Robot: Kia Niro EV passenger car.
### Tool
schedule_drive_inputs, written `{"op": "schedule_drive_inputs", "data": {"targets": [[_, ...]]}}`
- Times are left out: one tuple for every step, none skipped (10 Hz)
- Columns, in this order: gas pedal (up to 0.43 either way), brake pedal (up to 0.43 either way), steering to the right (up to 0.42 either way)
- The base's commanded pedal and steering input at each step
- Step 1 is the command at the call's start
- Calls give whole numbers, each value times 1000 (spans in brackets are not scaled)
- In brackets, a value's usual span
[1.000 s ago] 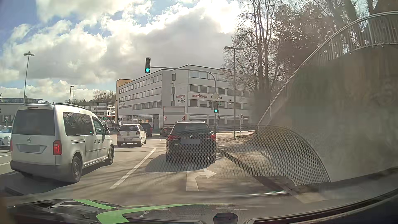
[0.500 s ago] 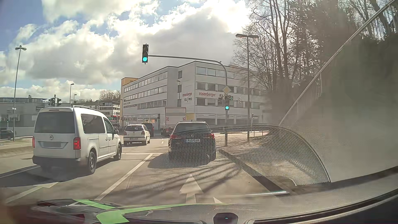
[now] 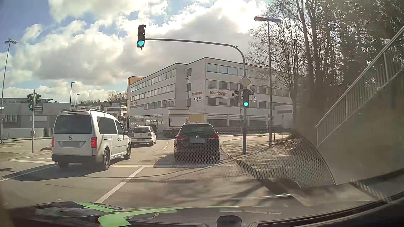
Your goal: Follow the waypoints while adhering to traffic rules and regulations
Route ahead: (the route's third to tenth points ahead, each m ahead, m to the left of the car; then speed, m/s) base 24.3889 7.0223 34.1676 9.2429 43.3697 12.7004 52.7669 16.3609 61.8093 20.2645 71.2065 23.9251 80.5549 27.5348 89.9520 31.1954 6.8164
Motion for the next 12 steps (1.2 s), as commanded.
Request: {"op": "schedule_drive_inputs", "data": {"targets": [[79,0,-35],[169,0,-35],[197,0,-35],[197,0,-35],[197,0,-35],[189,0,-35],[169,0,-35],[150,0,-34],[150,0,-31],[130,0,-31],[67,0,-32],[67,0,-32]]}}
